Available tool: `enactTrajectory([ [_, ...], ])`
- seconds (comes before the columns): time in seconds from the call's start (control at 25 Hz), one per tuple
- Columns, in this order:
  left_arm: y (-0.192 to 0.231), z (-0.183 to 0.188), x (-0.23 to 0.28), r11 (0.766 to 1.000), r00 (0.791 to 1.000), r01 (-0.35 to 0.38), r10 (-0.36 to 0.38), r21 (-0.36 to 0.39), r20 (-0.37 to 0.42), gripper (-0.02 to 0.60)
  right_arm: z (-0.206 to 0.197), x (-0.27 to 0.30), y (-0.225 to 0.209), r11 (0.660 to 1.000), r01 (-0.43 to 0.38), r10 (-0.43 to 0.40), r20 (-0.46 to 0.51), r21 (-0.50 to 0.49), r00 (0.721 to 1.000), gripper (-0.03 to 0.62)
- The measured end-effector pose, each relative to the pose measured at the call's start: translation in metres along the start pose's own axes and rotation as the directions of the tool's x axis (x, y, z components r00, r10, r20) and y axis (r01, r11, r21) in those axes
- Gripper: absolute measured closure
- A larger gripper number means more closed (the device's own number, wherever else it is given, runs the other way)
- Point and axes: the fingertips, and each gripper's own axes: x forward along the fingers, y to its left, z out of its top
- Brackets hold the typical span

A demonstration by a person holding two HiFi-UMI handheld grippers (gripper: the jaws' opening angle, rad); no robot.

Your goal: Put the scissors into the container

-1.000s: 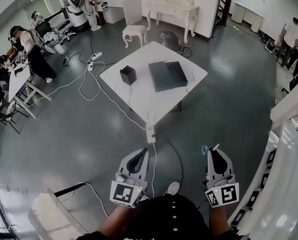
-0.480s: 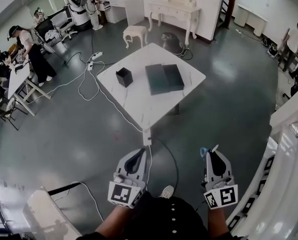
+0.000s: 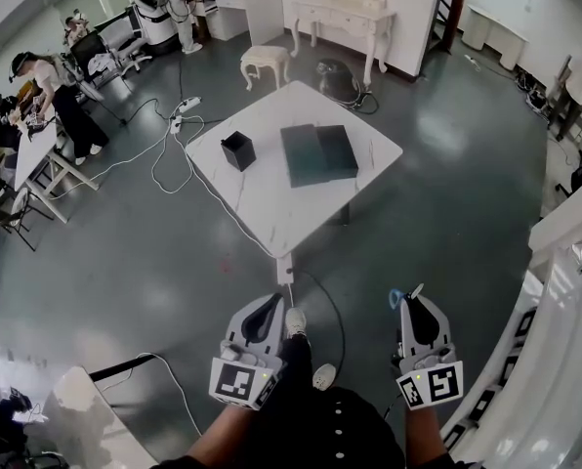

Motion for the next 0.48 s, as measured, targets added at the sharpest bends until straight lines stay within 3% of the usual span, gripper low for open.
enactTrajectory([
  [0.48, 0.026, 0.001, 0.081, 1.0, 1.0, 0.025, -0.026, 0.014, 0.012, 0.555, -0.008, 0.069, -0.036, 1.0, -0.009, 0.009, -0.003, -0.011, 1.0, 0.546],
])
